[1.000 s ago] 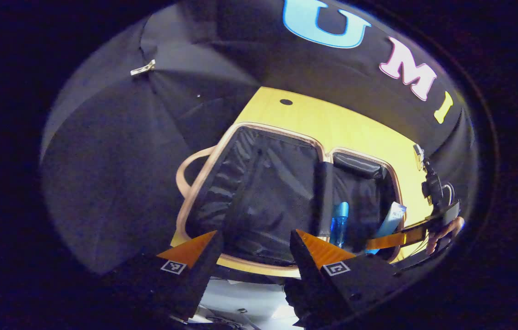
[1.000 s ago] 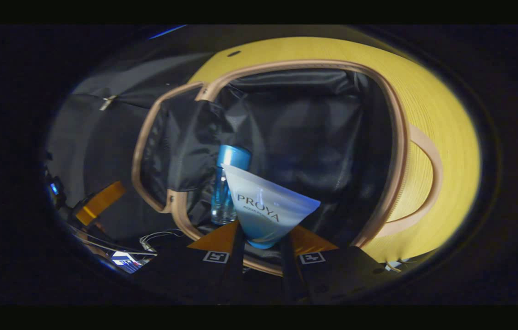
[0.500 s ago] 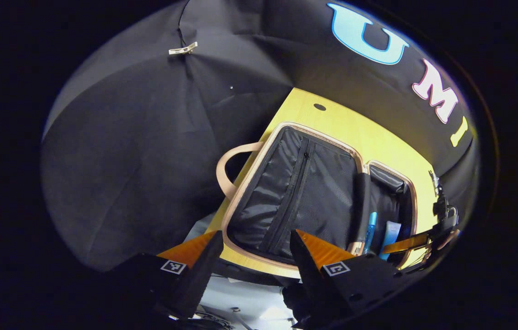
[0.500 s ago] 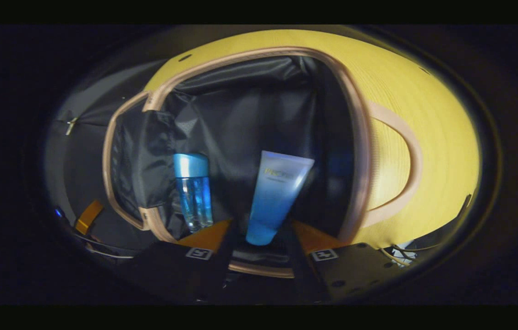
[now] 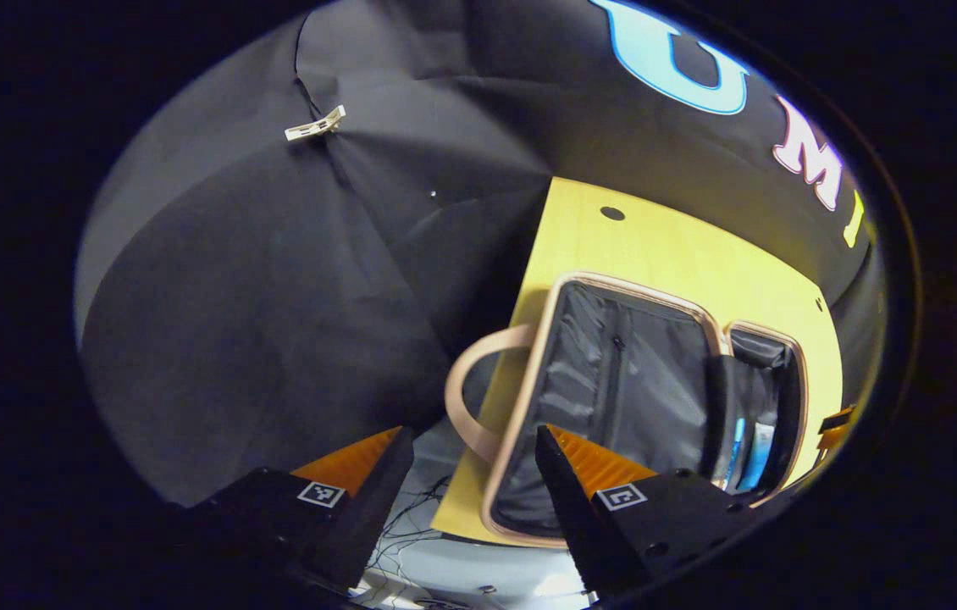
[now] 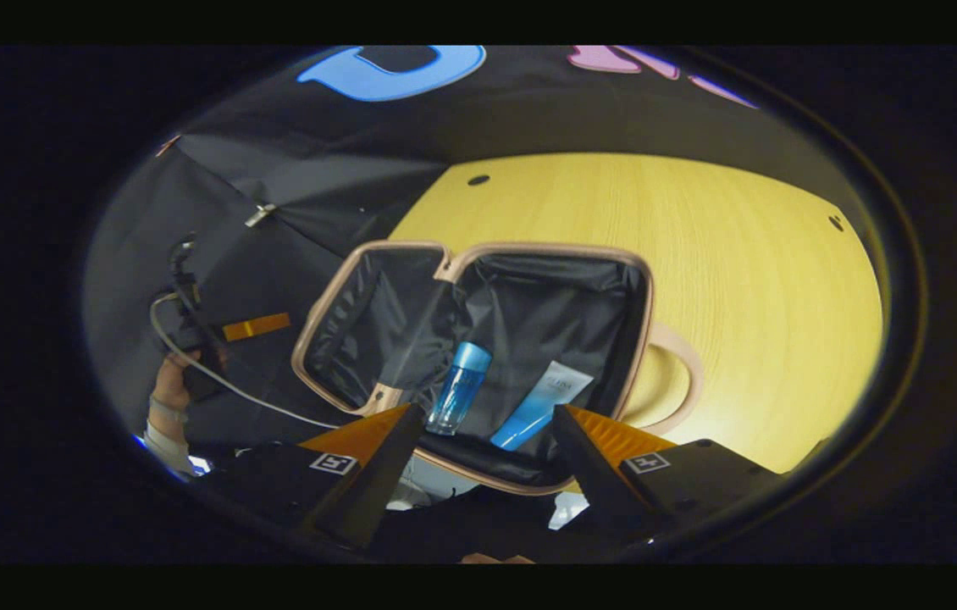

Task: First open the suitcase, pack the skin care products into it, and then close the suitcase.

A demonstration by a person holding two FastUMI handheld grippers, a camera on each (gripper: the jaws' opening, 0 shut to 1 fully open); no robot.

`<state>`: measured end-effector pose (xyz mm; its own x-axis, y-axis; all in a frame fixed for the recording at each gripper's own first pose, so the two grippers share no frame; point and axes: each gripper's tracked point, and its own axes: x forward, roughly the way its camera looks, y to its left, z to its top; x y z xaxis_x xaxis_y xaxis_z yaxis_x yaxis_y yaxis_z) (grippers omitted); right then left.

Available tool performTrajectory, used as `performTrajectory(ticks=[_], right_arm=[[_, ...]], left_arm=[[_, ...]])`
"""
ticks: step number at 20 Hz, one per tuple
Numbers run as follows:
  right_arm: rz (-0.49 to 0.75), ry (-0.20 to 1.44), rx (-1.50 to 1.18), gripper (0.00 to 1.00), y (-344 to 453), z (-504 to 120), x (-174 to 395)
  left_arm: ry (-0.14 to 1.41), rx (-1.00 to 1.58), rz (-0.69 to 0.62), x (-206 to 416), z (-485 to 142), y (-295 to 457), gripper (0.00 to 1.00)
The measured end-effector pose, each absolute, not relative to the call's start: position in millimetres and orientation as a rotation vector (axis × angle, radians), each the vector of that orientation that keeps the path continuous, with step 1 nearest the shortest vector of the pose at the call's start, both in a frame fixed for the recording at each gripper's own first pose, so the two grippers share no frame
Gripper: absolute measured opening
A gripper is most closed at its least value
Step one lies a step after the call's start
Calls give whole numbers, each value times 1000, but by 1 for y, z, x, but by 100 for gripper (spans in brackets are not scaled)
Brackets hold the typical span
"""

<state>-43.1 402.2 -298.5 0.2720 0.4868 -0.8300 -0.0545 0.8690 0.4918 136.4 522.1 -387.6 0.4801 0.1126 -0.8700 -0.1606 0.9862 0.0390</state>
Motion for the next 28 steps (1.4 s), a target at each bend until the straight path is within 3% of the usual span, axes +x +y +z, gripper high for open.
performTrajectory(ticks=[6, 10, 12, 16, 21, 28], right_arm=[[331, 1217, 438, 98, 381, -291, -31], [311, 1217, 421, 98, 368, -293, -36], [295, 1221, 420, 98, 362, -296, -39], [262, 1223, 426, 98, 350, -299, -41], [256, 1198, 438, 97, 337, -292, -45], [211, 1095, 347, 98, 288, -285, -48]], left_arm=[[1221, -45, 156, 170, -443, 545, 91], [1325, 6, 215, 172, -488, 564, 89], [1351, -109, 152, 175, -499, 549, 88], [1387, -91, 150, 171, -504, 544, 19], [1333, -36, 124, 176, -471, 540, 14], [1049, 19, -8, 183, -342, 504, 10]])
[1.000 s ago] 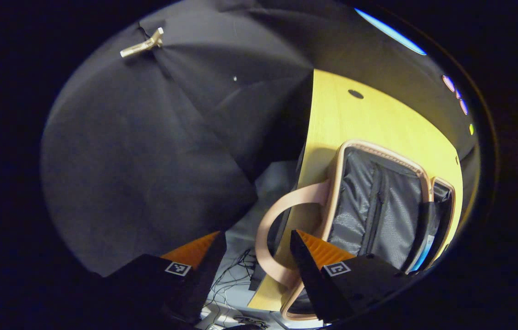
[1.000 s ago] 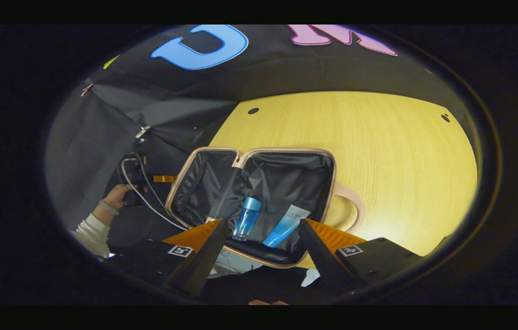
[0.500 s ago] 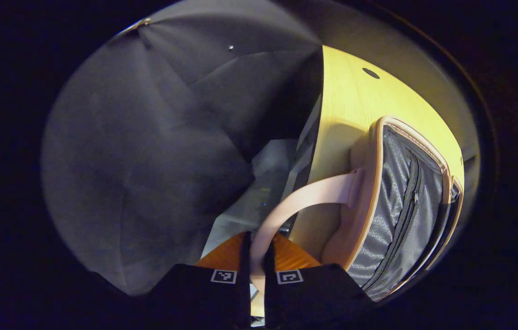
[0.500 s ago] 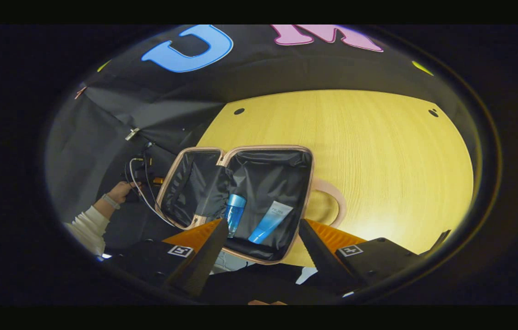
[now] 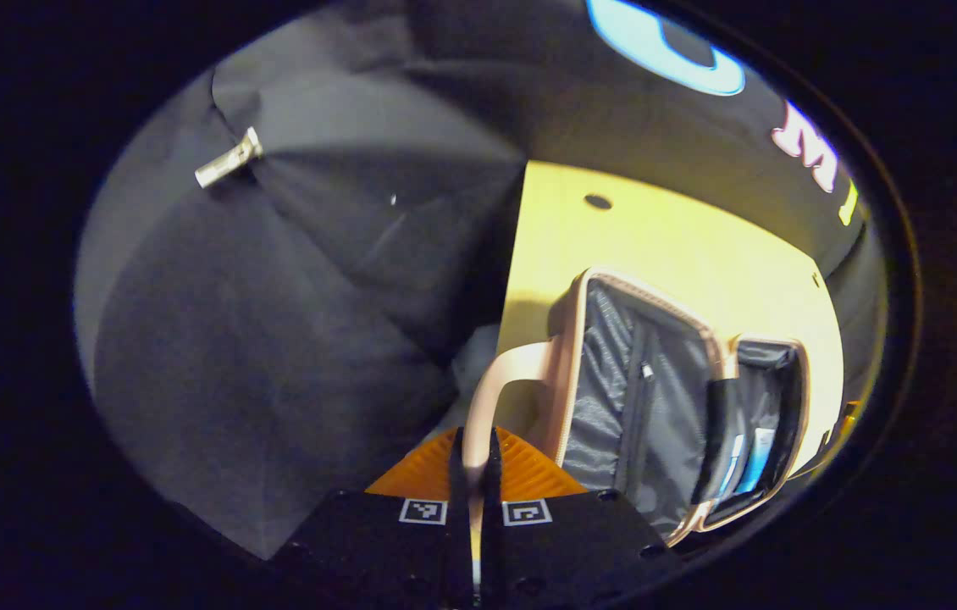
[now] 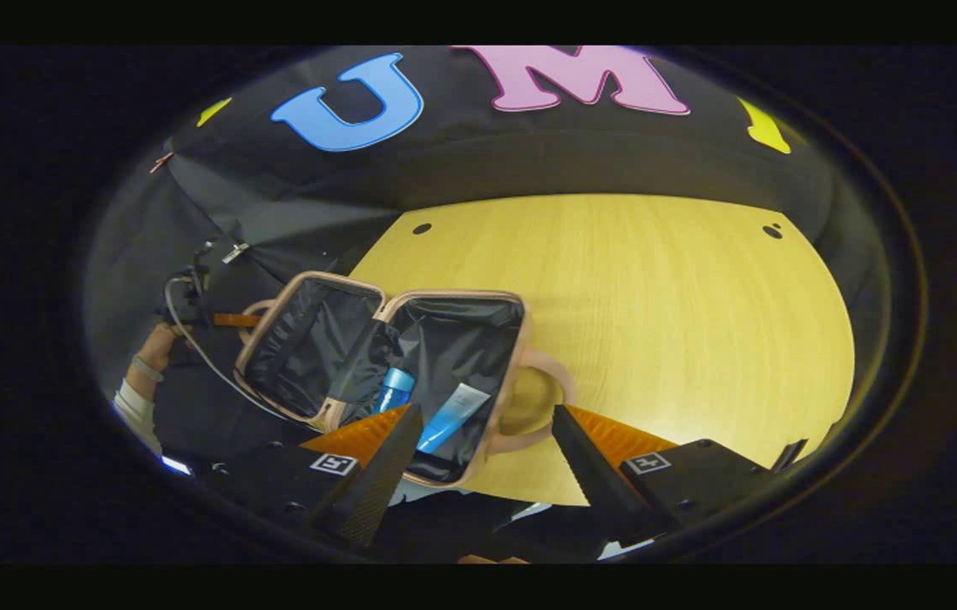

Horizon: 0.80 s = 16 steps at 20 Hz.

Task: First open the suitcase, pack the skin care products into it, and then close the suitcase.

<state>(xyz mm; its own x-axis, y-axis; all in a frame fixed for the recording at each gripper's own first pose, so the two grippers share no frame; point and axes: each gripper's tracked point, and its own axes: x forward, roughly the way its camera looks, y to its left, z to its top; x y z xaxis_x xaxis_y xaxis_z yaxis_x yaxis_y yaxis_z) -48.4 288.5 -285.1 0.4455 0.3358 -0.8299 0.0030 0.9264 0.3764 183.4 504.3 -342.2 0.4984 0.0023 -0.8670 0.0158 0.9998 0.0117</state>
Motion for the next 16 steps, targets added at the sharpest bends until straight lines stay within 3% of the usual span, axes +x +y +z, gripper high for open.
performTrajectory(ticks=[3, 9, 16], right_arm=[[212, 1068, 354, 98, 276, -277, -48], [205, 1014, 365, 98, 260, -266, -55], [139, 983, 361, 98, 220, -265, -74]], left_arm=[[946, -24, -106, 170, -275, 473, 9], [815, -242, -343, 159, -199, 353, 8], [796, -404, -663, 130, -198, 183, 11]])
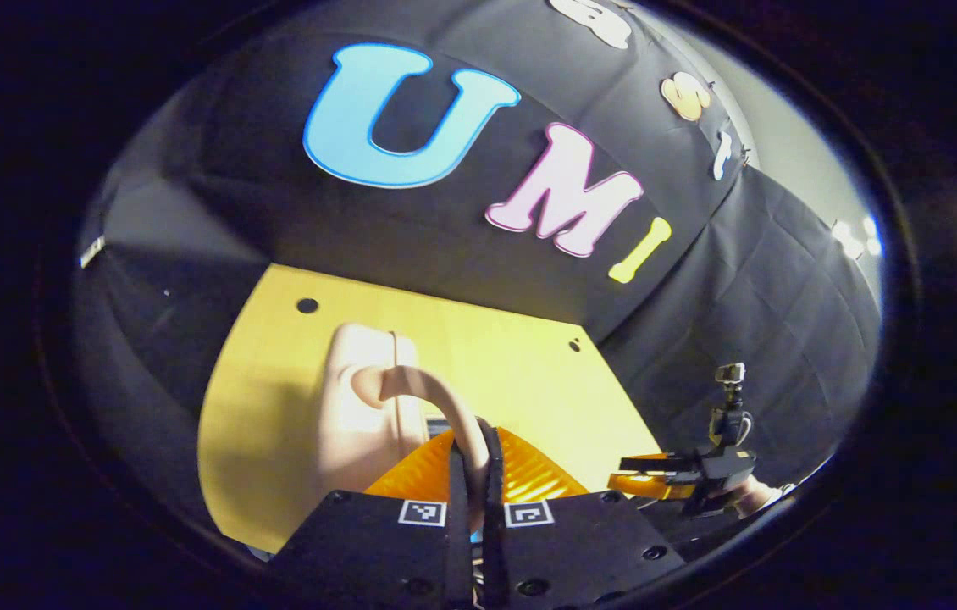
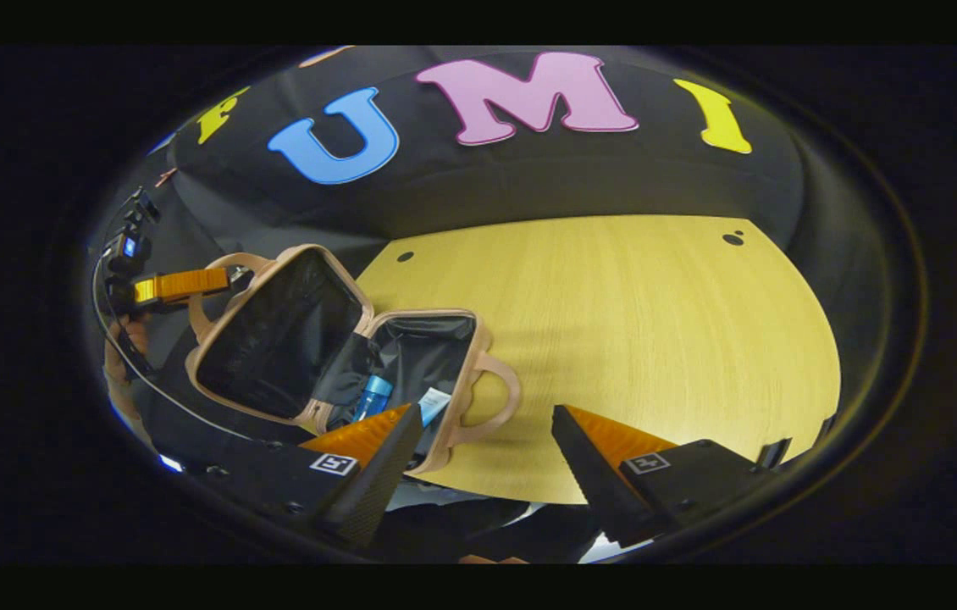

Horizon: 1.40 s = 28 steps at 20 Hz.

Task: First open the suitcase, pack the skin care products into it, and then close the suitcase.

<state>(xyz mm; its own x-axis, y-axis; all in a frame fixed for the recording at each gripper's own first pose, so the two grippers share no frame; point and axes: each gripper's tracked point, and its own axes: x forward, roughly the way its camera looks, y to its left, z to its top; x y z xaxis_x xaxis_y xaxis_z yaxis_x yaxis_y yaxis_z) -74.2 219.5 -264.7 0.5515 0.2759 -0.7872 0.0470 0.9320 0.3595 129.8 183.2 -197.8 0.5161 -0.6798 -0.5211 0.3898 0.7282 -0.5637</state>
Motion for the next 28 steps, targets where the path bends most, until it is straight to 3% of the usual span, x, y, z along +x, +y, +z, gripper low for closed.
performTrajectory(ticks=[4, 9, 13, 14, 16, 19, 20, 21, 23, 28], right_arm=[[69, 983, 382, 98, 189, -264, -91], [-38, 962, 383, 98, 140, -262, -112], [-148, 936, 422, 98, 106, -258, -131], [-160, 932, 411, 98, 101, -258, -136], [-169, 924, 394, 98, 92, -258, -145], [-148, 893, 393, 97, 87, -257, -147], [-124, 877, 390, 97, 88, -255, -145], [-104, 862, 357, 97, 84, -253, -144], [-75, 815, 226, 97, 59, -246, -140], [9, 562, 83, 98, 32, -178, -104]], left_arm=[[881, -455, -779, 109, -247, 79, 13], [1086, -185, -795, 72, -367, 3, 15], [1147, 54, -754, 71, -362, 1, 18], [1146, 64, -737, 71, -360, -2, 14], [1123, 87, -706, 74, -357, 0, 21], [1046, 159, -664, 76, -353, 1, 50], [1001, 183, -657, 77, -347, -1, 51], [943, 211, -628, 83, -339, 1, 66], [837, 209, -548, 91, -305, 3, 82], [560, 140, -394, 93, -191, -1, 92]])
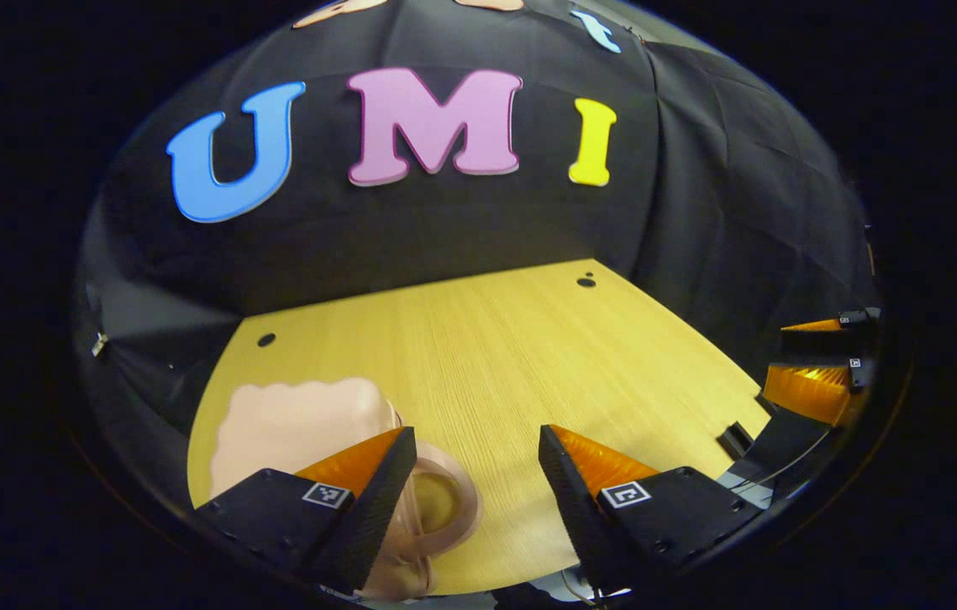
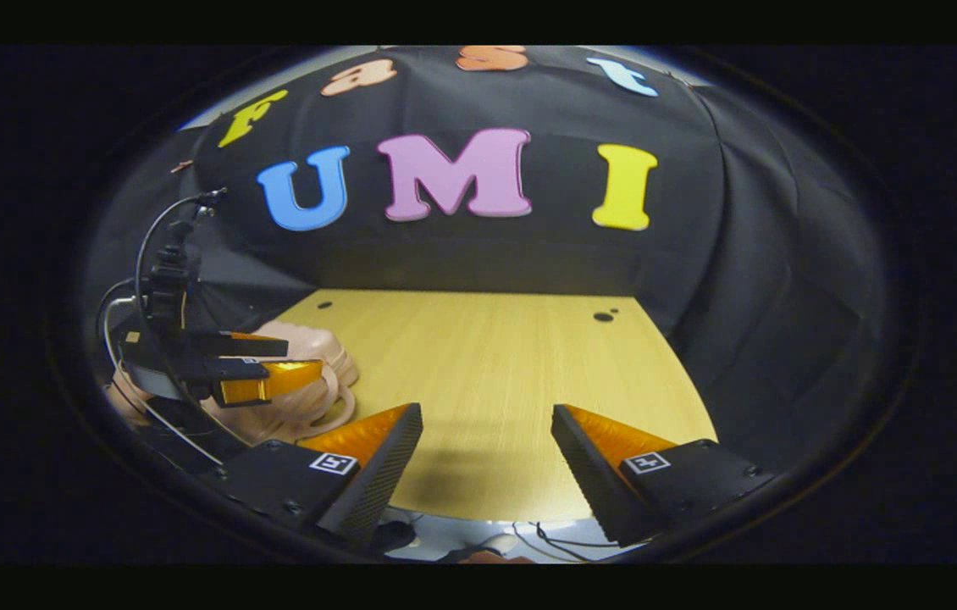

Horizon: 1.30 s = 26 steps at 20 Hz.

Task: First open the suitcase, pack the skin care products into it, and then close the suitcase.

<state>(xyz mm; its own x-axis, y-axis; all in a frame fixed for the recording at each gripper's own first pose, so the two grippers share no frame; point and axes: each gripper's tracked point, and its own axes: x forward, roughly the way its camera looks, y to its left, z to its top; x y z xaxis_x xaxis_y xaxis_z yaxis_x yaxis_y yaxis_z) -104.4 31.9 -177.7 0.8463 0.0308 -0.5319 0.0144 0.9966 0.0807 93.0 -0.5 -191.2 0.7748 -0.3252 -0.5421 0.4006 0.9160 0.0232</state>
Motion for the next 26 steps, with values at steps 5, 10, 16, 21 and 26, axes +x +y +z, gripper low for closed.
performTrajectory(ticks=[5, 10, 16, 21, 26], right_arm=[[79, 339, 73, 98, 25, -97, -86], [146, 201, 67, 97, 19, -46, -83], [148, 102, 54, 97, 22, -14, -89], [119, 68, 7, 97, 19, 8, -80], [102, 54, -21, 98, 28, 15, -70]], left_arm=[[346, 72, -262, 64, -85, -1, 98], [175, -71, -151, 24, 1, 7, 98], [73, -28, -96, 13, 37, 29, 95], [53, 25, -153, 26, 36, 23, 94], [18, 73, -163, 31, 42, 21, 95]])
